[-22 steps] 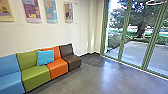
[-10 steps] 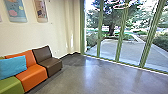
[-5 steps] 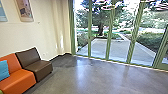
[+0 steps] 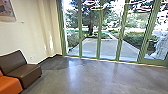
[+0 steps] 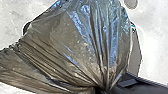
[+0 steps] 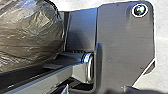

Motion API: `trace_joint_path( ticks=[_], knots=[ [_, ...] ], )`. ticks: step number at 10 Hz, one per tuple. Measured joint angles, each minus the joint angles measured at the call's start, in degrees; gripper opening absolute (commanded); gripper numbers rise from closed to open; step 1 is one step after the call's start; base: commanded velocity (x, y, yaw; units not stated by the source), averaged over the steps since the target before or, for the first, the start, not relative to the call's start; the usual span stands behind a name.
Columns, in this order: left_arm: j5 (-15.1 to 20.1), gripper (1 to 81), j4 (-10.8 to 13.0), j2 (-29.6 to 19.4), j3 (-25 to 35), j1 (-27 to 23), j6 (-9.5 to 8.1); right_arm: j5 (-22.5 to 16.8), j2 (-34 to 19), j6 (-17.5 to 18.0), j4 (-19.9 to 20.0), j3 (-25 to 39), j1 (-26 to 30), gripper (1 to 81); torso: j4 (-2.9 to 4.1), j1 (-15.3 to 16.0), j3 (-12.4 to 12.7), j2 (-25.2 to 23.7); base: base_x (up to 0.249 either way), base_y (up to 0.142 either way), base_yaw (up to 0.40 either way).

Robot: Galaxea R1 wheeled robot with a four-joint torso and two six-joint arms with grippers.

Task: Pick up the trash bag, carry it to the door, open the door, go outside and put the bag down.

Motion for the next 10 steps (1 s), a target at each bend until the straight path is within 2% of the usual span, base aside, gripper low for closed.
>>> trace_joint_path(
  ticks=[10],
  knots=[
    [0.0,1.0,0.0,0.1,0.0,0.0,0.1,0.0,0.2,0.0,-0.3,-0.1,0.0,81.1,0.0,0.0,0.0,0.0,0.0,0.0,-0.304]
  ],
)
